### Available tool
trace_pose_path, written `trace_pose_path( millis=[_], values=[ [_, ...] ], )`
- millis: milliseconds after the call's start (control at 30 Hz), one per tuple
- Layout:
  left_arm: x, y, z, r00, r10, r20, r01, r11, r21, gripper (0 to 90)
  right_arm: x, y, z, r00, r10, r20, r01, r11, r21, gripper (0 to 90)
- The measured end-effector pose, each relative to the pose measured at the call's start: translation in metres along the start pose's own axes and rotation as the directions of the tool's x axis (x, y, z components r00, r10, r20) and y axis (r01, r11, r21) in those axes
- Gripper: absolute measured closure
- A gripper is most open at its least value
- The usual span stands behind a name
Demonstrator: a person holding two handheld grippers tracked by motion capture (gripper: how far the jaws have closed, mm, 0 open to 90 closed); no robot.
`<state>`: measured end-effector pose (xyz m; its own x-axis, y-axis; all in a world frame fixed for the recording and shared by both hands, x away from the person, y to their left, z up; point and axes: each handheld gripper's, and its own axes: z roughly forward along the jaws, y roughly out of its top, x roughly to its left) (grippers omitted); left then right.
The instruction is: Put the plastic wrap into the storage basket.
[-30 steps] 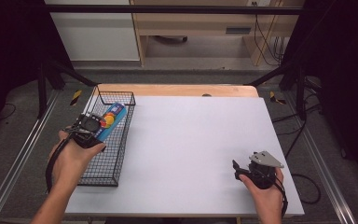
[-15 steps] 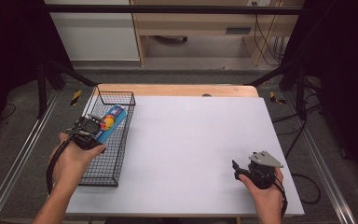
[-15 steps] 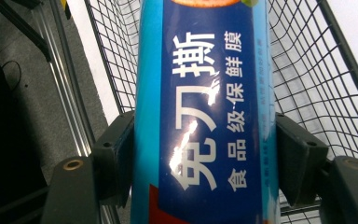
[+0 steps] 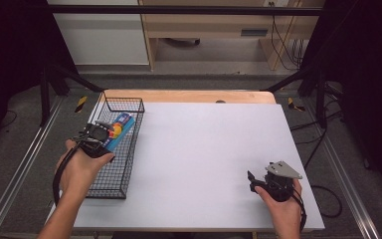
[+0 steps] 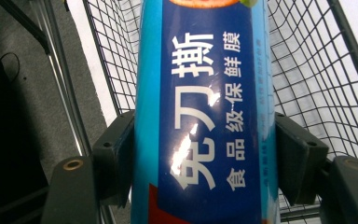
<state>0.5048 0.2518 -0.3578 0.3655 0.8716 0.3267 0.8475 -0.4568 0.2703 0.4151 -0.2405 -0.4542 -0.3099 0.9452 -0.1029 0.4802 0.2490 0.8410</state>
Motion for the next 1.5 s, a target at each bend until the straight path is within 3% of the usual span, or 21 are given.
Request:
trace_pose_path(
  millis=[333,800,1233,1500],
  values=[
    [-0.006,0.008,0.007,0.9991,0.025,-0.034,-0.023,0.9988,0.043,32.0,-0.006,-0.001,-0.001,0.9998,0.021,0.005,-0.021,1.0,0.001,18.4],
    [-0.011,0.008,0.018,0.9978,0.036,-0.056,-0.031,0.9963,0.08,32.0,-0.003,-0.001,0.0,0.9999,0.012,-0.008,-0.012,1.0,0.005,18.4],
    [-0.015,0.005,0.029,0.9978,0.054,-0.039,-0.049,0.9918,0.118,32.0,-0.002,-0.001,0.001,0.9999,0.01,-0.011,-0.01,1.0,0.007,18.4],
    [-0.015,0.004,0.03,0.9983,0.046,-0.034,-0.042,0.9929,0.111,31.9,-0.003,-0.001,0.001,0.9999,0.008,-0.011,-0.008,1.0,0.007,18.4]
  ],
)
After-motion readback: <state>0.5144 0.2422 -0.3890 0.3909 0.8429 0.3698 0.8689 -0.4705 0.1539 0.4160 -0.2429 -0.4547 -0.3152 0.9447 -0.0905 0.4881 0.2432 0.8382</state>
